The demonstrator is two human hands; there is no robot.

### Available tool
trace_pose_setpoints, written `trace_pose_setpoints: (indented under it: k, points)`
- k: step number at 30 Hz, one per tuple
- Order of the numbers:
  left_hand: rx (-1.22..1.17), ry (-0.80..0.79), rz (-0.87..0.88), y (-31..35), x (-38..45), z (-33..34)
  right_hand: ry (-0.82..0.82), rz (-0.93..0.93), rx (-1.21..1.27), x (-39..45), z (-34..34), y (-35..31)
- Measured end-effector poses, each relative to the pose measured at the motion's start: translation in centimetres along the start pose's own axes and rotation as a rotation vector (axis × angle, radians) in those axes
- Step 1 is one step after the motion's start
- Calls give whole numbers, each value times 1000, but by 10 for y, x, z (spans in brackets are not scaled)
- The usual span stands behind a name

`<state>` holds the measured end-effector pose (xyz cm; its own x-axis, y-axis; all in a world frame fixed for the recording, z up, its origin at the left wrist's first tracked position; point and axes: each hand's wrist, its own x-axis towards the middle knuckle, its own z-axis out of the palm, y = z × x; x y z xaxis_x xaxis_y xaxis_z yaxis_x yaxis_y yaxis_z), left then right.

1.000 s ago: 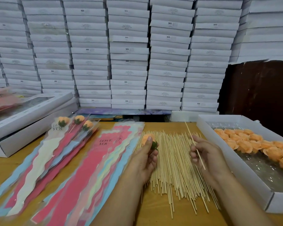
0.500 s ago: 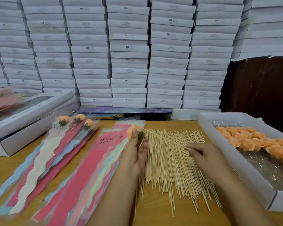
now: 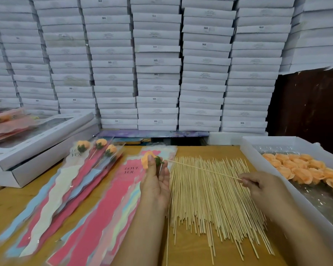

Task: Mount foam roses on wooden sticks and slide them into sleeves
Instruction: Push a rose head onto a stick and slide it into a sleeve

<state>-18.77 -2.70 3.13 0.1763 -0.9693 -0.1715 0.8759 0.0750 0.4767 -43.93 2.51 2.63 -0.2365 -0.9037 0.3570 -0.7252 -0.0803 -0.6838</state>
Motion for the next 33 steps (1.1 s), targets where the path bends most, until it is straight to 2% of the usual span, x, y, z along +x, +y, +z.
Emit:
trace_pose_setpoints:
  k: [33]
  points:
    - [-3,24,-5,-2,0,-1,-33,11,-29,1,-8,8]
